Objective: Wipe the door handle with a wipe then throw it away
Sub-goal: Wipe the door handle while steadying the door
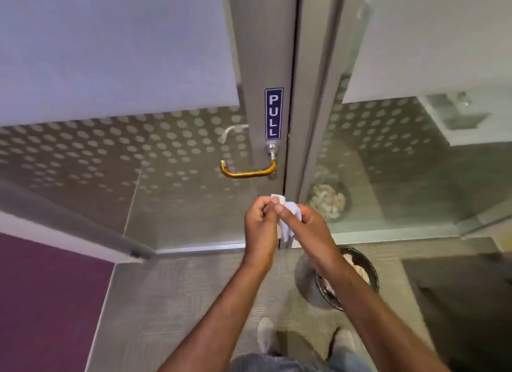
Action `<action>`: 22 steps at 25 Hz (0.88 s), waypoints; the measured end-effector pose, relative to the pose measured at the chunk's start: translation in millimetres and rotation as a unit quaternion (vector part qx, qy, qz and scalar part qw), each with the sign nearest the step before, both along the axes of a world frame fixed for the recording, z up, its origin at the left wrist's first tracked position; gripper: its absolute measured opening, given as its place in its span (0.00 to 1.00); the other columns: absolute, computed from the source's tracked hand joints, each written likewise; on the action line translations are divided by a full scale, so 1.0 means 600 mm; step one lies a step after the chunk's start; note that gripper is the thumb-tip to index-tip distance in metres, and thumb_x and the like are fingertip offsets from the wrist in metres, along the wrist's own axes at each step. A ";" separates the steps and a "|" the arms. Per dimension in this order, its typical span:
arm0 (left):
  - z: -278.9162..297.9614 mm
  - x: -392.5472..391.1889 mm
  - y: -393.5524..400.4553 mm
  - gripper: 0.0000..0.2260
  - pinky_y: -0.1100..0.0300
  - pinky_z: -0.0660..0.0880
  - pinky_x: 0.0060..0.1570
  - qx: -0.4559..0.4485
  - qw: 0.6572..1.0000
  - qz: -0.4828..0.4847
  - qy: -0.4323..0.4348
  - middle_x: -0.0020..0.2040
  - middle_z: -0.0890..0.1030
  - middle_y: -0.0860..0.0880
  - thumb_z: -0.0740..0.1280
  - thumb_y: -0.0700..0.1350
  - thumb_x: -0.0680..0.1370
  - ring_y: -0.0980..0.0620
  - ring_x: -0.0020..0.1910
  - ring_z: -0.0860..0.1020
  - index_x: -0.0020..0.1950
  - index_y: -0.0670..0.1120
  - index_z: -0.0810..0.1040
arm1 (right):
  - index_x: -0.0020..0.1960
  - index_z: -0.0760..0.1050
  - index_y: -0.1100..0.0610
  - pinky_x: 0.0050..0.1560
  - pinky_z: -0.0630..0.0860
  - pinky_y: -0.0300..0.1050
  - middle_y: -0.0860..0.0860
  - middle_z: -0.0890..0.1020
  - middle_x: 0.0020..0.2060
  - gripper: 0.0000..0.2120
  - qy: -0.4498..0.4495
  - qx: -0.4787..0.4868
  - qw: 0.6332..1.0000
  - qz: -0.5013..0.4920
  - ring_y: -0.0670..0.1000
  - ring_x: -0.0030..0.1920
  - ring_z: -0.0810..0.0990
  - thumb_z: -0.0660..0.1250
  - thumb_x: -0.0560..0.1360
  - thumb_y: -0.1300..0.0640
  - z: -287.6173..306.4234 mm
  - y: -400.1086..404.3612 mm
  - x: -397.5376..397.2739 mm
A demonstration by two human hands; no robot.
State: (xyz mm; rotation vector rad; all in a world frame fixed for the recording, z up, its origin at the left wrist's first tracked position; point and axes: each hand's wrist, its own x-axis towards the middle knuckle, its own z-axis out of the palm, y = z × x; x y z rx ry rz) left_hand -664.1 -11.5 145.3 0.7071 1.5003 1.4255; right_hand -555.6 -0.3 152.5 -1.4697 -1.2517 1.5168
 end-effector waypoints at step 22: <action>-0.028 -0.212 0.110 0.09 0.64 0.70 0.29 -0.008 0.982 0.178 -0.065 0.39 0.77 0.49 0.64 0.42 0.87 0.56 0.34 0.74 0.48 0.46 0.79 | 0.49 0.82 0.54 0.46 0.72 0.45 0.50 0.81 0.45 0.11 -0.269 0.271 0.917 0.116 0.50 0.46 0.78 0.63 0.75 0.64 0.097 0.177 -0.193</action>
